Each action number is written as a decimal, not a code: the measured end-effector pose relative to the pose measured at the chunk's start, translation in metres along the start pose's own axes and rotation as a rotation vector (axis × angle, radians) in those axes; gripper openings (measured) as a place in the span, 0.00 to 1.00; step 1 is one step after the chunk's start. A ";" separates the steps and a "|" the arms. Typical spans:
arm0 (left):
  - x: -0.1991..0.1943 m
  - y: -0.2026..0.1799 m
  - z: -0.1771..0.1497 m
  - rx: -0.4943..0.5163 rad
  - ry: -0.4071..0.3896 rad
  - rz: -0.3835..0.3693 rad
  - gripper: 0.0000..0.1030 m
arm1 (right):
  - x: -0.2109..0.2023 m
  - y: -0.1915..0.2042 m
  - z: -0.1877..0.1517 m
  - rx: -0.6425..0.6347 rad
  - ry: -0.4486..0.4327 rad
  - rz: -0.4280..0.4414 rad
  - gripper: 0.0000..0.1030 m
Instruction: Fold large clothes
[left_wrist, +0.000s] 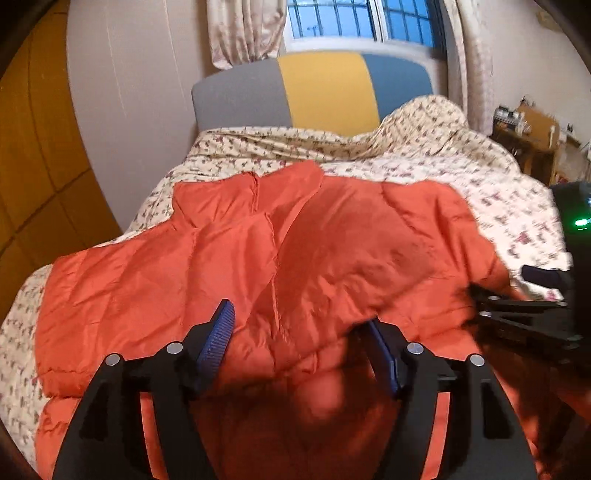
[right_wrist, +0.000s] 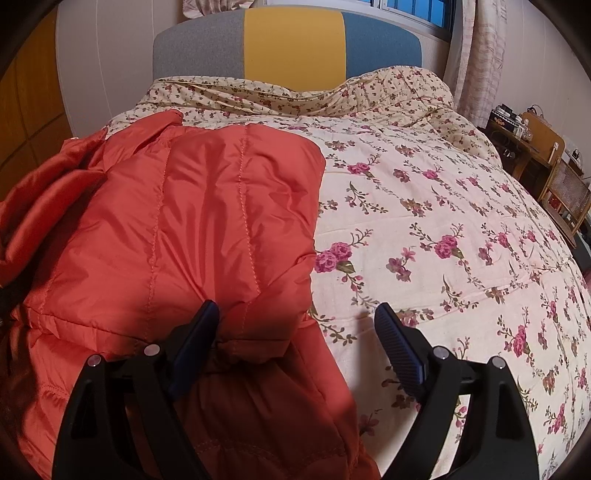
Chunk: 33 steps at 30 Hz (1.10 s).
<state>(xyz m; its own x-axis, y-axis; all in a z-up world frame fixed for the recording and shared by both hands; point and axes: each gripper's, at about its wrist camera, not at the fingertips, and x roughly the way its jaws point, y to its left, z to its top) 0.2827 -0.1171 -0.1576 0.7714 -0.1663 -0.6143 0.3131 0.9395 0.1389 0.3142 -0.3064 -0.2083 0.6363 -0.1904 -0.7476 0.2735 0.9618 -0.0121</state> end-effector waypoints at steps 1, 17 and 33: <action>-0.006 0.004 -0.002 -0.015 -0.002 -0.008 0.65 | 0.000 0.000 0.000 0.001 0.000 0.001 0.83; -0.034 0.186 -0.049 -0.518 0.061 0.273 0.65 | -0.039 0.006 0.004 -0.029 -0.155 0.014 0.83; 0.006 0.215 -0.034 -0.469 0.074 0.261 0.66 | -0.024 0.134 0.056 -0.191 -0.127 0.143 0.87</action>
<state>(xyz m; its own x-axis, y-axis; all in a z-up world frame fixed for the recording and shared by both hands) 0.3362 0.0941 -0.1575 0.7440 0.0962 -0.6612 -0.1777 0.9824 -0.0570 0.3760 -0.1845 -0.1547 0.7478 -0.0611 -0.6611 0.0407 0.9981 -0.0462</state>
